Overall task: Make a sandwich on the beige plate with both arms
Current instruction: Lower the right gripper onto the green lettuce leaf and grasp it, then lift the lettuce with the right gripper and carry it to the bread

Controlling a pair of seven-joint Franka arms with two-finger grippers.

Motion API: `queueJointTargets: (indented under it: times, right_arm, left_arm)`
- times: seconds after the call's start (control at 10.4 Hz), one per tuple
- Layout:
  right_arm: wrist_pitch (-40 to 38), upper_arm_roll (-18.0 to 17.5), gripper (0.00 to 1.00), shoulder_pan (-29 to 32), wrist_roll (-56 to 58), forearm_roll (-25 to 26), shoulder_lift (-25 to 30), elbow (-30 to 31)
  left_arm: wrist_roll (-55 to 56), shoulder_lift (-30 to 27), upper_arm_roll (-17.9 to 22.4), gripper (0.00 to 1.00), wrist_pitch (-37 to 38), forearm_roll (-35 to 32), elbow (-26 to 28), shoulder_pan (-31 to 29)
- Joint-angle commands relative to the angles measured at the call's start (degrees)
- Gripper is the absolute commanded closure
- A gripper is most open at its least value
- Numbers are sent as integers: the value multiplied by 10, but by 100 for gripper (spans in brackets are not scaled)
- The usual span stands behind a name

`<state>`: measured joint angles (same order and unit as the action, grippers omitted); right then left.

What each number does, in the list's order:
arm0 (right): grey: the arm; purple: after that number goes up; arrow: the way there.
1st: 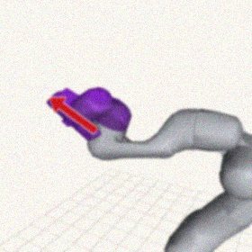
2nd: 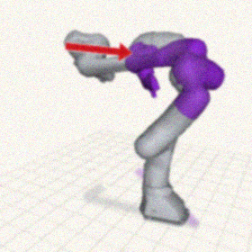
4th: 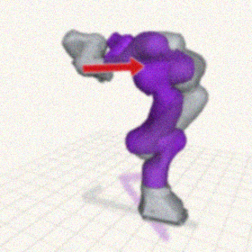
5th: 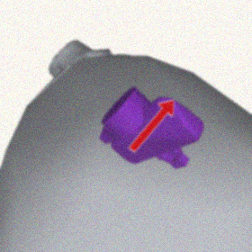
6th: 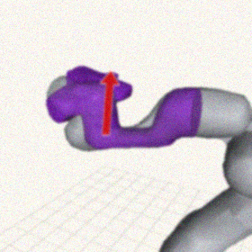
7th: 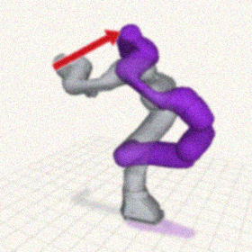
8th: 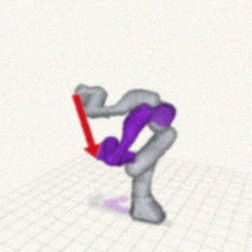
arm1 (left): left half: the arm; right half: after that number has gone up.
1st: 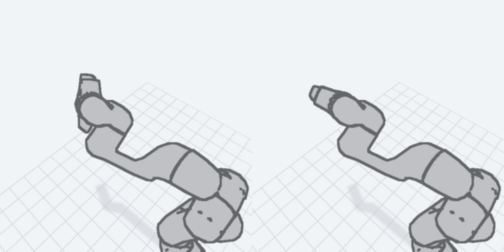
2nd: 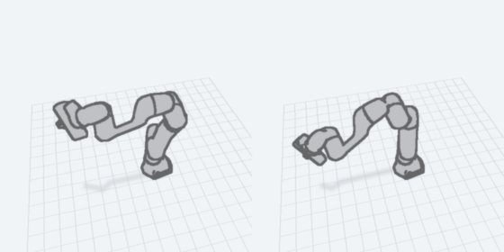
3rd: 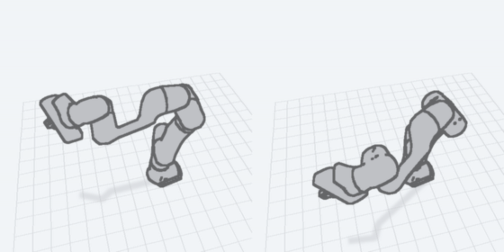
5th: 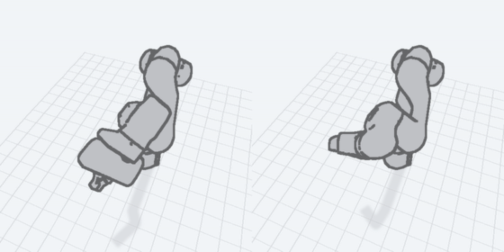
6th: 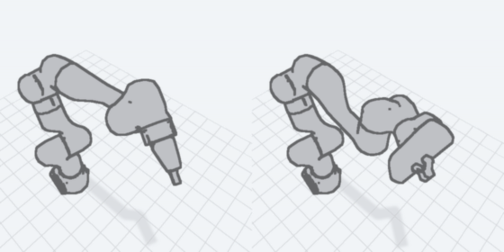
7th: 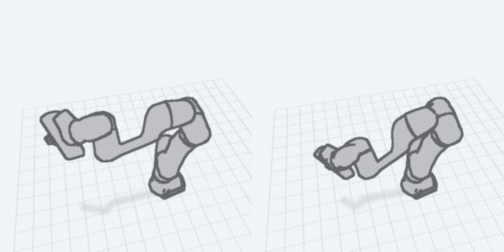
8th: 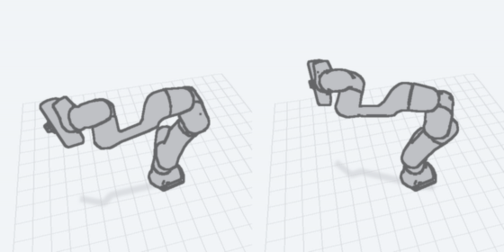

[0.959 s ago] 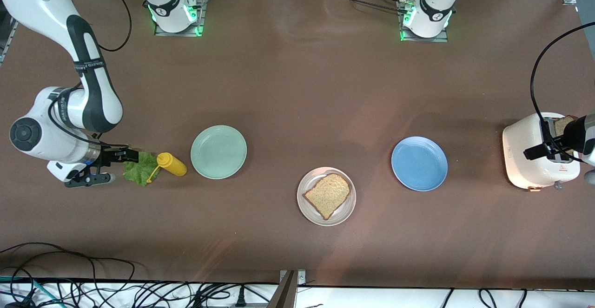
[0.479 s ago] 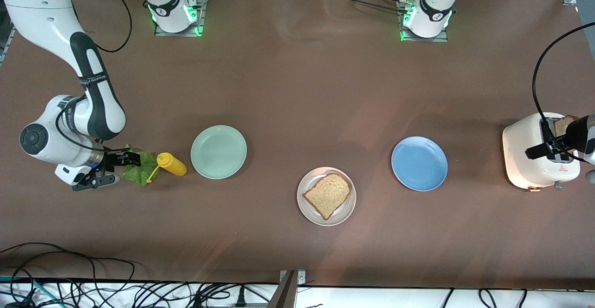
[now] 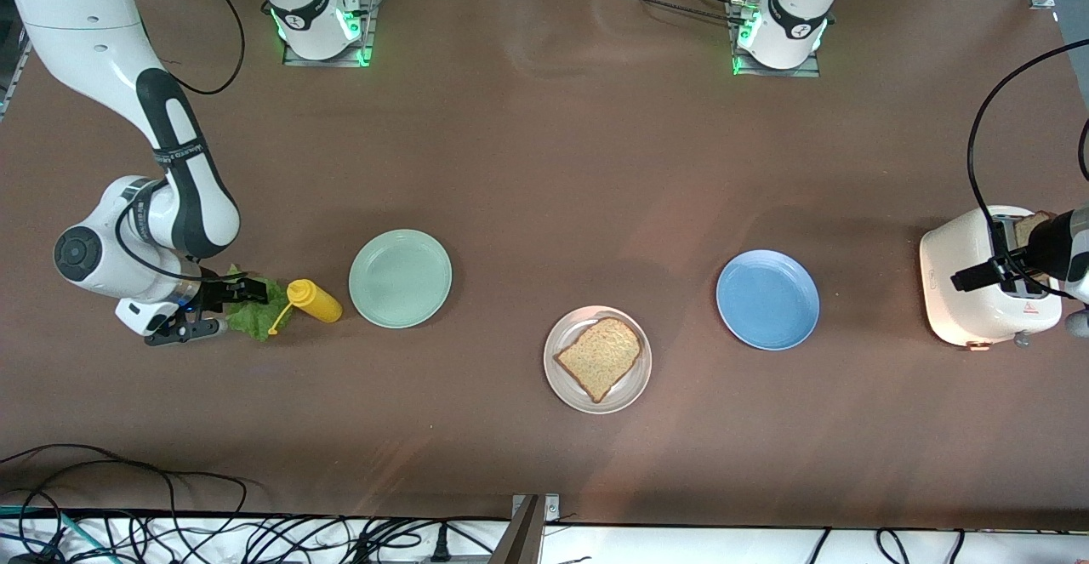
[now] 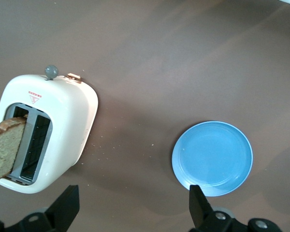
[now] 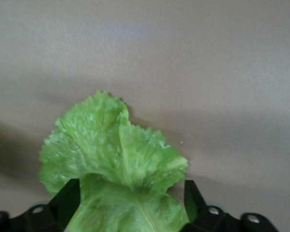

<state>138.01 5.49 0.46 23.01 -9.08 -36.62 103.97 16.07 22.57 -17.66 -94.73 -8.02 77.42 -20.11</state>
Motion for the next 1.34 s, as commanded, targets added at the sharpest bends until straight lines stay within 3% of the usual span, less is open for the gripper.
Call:
queueJointTargets:
  times: [0.0,0.19,0.29,0.48,0.58,0.96,1.15,1.25]
  right_arm:
    - [18,-1,31,1,17,-15,7,27]
    - [14,-1,75,1,29,-14,10,31]
    - [11,-1,98,1,33,-14,15,33]
    - [-11,-1,100,0,33,-13,44,35]
    - [-35,-2,100,0,33,-14,64,35]
    - [-147,-1,100,1,32,-14,154,35]
    - [-206,-1,100,1,27,-14,206,32]
    - [-228,-5,100,0,21,-14,225,23]
  left_arm:
    - [-16,-9,-6,0,2,17,4,-6]
    - [-16,-14,-6,0,2,35,3,-6]
    - [-16,-20,20,0,3,38,4,27]
    - [-38,-44,150,0,3,105,11,121]
    - [-71,-59,174,0,6,115,27,143]
    - [-79,-102,204,0,0,118,81,196]
    - [-83,-127,205,0,-43,127,127,195]
    - [-82,-126,203,0,-47,130,123,189]
